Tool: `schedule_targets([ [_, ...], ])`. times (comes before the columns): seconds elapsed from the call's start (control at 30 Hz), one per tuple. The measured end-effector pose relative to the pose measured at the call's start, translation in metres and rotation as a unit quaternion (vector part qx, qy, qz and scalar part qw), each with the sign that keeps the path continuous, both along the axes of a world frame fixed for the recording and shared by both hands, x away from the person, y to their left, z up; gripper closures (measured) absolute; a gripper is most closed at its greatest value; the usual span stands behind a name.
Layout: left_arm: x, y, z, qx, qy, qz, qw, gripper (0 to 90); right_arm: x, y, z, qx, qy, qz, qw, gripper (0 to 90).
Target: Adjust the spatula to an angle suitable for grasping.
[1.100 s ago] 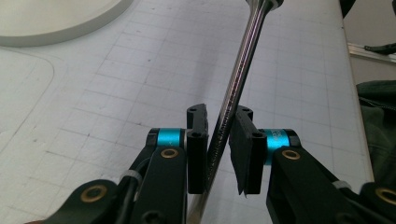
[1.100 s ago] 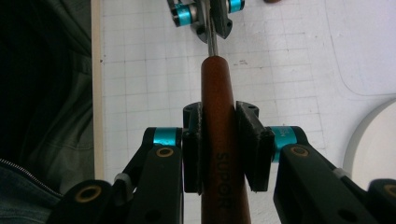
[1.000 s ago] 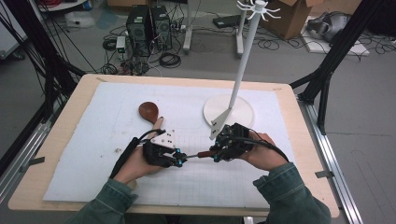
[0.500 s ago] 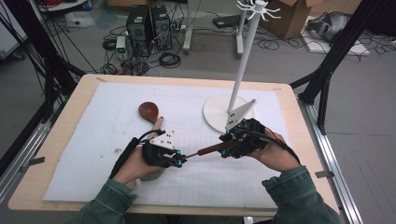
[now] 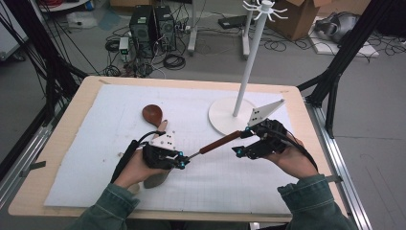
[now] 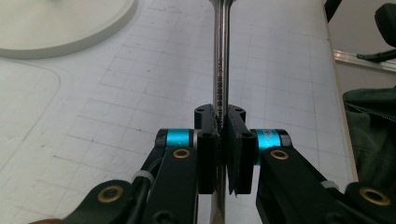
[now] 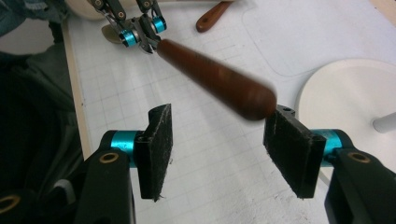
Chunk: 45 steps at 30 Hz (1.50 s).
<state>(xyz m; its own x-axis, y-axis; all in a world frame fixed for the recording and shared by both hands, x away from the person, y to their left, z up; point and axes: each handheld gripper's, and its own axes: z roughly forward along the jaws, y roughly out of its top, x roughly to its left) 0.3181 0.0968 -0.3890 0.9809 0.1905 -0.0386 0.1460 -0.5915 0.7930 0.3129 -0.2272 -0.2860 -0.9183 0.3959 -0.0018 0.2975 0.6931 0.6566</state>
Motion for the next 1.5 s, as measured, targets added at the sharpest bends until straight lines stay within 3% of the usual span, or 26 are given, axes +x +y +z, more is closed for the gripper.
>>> schedule_targets([
  [0.23,-0.001,0.004,0.007,-0.026,-0.004,0.013,0.9996,83.6,0.001,0.004,-0.007,0.053,0.003,-0.022,0.9983,40.5],
  [0.53,0.000,0.004,0.011,-0.042,-0.007,0.023,0.9988,83.6,0.003,0.025,-0.013,0.108,-0.001,-0.023,0.9938,39.9],
  [0.77,0.000,0.002,0.012,-0.051,-0.004,0.037,0.9980,83.6,0.005,0.042,-0.010,0.138,0.003,-0.025,0.9902,43.5],
  [1.1,-0.002,0.002,0.016,-0.064,-0.020,0.059,0.9960,83.7,0.011,0.058,-0.003,0.165,0.014,-0.044,0.9852,47.3],
  [1.23,-0.004,0.002,0.019,-0.069,-0.029,0.066,0.9950,83.7,0.014,0.062,0.002,0.169,0.017,-0.043,0.9845,59.6],
  [1.5,-0.006,0.002,0.025,-0.080,-0.034,0.064,0.9941,83.5,0.017,0.062,0.007,0.204,0.045,-0.025,0.9776,68.9],
])
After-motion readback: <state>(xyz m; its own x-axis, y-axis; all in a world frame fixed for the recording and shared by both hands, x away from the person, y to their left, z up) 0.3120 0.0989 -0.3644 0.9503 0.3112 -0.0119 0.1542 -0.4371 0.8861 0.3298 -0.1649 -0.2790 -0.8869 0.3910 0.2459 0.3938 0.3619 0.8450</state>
